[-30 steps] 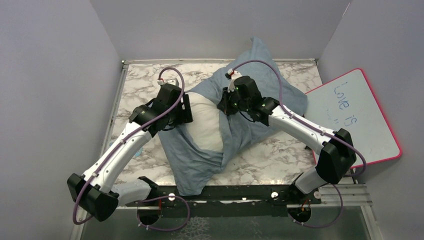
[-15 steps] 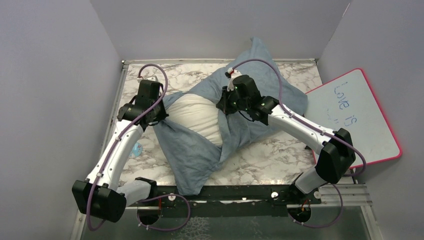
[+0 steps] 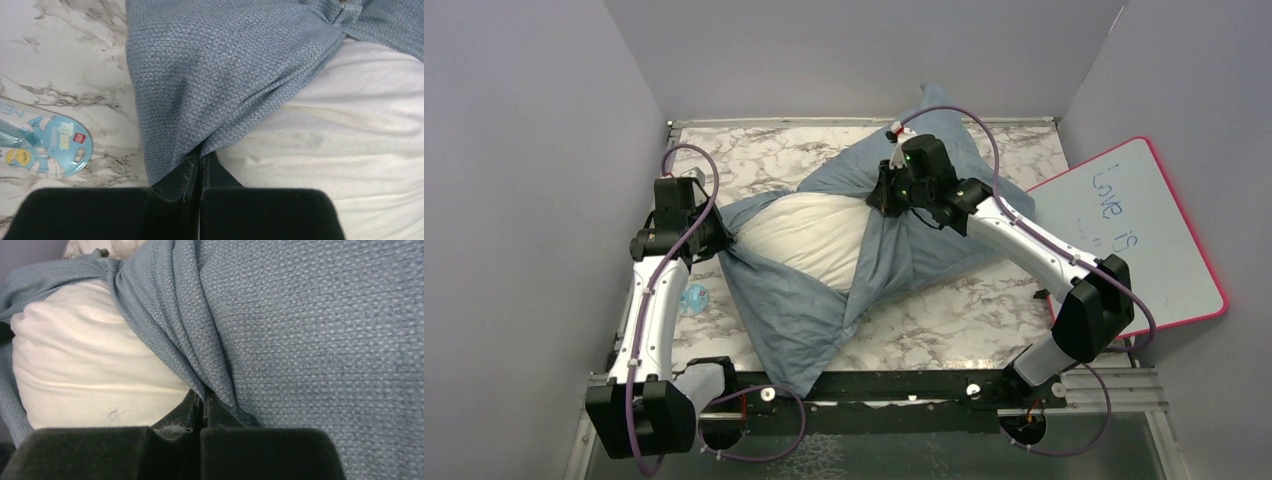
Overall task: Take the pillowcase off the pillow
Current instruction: Remove the pillow from the pillowcase.
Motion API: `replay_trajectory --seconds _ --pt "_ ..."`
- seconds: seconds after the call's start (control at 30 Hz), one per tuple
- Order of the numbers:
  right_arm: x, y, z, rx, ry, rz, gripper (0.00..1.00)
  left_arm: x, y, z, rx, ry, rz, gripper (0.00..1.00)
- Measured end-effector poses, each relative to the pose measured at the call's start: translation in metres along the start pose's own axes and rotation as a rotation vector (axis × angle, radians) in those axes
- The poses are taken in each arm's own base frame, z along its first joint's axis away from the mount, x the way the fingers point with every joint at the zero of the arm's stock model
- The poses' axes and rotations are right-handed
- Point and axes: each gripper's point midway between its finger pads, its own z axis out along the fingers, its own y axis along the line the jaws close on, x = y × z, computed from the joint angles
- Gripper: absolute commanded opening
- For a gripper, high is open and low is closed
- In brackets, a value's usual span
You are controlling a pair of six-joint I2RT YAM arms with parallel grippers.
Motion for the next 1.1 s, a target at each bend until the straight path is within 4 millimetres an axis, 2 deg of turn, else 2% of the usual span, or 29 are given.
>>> replay_trajectory --seconds 0.17,0.27,0.33,0.4,0.5,0.57,0.7,0.83,0.97,1.1 --pt "0.005 0.006 -0.004 -0.09 0.047 -0.025 0.24 0.015 -0.01 0.003 0.113 0.031 -0.021 0.0" --pt "0.005 0.018 -0.012 -0.156 0.079 -0.043 0.35 0.02 -0.014 0.002 0.147 0.039 -0.024 0.06" --pt "0.003 0.028 -0.019 -0.186 0.093 -0.067 0.41 0.02 -0.017 0.0 0.168 0.037 -0.023 0.17" --pt "-0.001 0.037 -0.025 -0.204 0.098 -0.093 0.49 0.02 -0.021 -0.003 0.189 0.033 -0.021 0.41" --pt "-0.003 0.052 -0.036 -0.232 0.1 -0.135 0.6 0.022 -0.026 -0.007 0.221 0.038 -0.021 0.59" --pt "-0.003 0.062 -0.043 -0.246 0.097 -0.163 0.65 0.024 -0.028 -0.009 0.234 0.044 -0.024 0.66" --pt "-0.001 0.081 -0.059 -0.267 0.093 -0.219 0.7 0.028 -0.03 -0.017 0.245 0.048 -0.028 0.7" --pt "0.008 0.091 -0.063 -0.253 0.11 -0.238 0.71 0.036 -0.033 -0.03 0.26 0.057 -0.036 0.7" --pt "0.041 0.089 -0.057 -0.215 0.182 -0.229 0.69 0.052 -0.037 -0.042 0.284 0.067 -0.062 0.7" --pt "0.077 0.074 -0.048 -0.135 0.259 -0.195 0.65 0.076 -0.041 -0.051 0.319 0.103 -0.12 0.7"
